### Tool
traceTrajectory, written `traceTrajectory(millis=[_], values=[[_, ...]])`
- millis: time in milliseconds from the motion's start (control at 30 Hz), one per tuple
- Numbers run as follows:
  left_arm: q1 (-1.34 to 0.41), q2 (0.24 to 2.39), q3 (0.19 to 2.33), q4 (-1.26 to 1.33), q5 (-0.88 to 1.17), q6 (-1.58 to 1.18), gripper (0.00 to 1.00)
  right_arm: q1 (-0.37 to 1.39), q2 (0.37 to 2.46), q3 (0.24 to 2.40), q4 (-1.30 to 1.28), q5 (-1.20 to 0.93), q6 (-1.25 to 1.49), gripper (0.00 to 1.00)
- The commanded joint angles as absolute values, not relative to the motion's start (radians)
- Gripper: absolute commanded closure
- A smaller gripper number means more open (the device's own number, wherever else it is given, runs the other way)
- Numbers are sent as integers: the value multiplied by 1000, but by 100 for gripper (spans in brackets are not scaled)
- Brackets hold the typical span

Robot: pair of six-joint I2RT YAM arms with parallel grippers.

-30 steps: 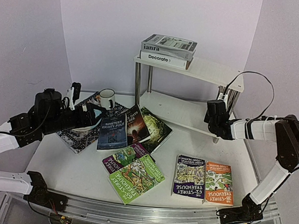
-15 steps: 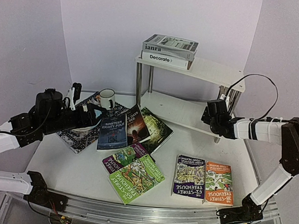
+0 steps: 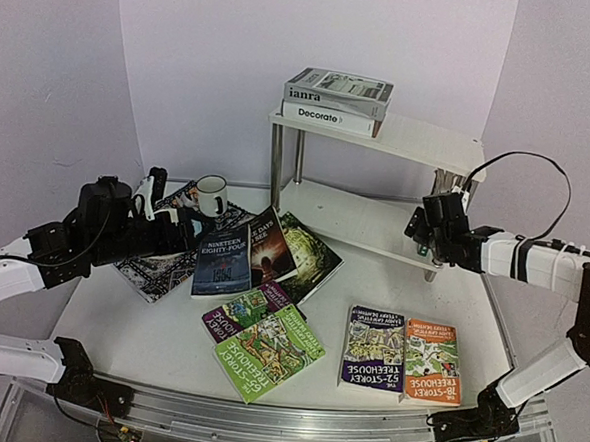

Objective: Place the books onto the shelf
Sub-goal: Place the book on the shelf.

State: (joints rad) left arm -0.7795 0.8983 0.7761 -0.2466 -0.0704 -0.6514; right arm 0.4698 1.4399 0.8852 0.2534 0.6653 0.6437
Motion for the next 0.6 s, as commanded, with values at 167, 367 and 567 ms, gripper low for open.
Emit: traceTrajectory(millis=[167, 367, 567], values=[[-776, 902, 799, -238, -58, -656, 0, 531, 1380, 879, 135, 677, 751, 2], [-776, 859, 789, -280, -152, -672, 0, 587, 1311, 837, 74, 686, 786, 2], [-776, 781, 740, -266, -212, -701, 0, 623, 1231, 772, -9, 632, 828, 2]])
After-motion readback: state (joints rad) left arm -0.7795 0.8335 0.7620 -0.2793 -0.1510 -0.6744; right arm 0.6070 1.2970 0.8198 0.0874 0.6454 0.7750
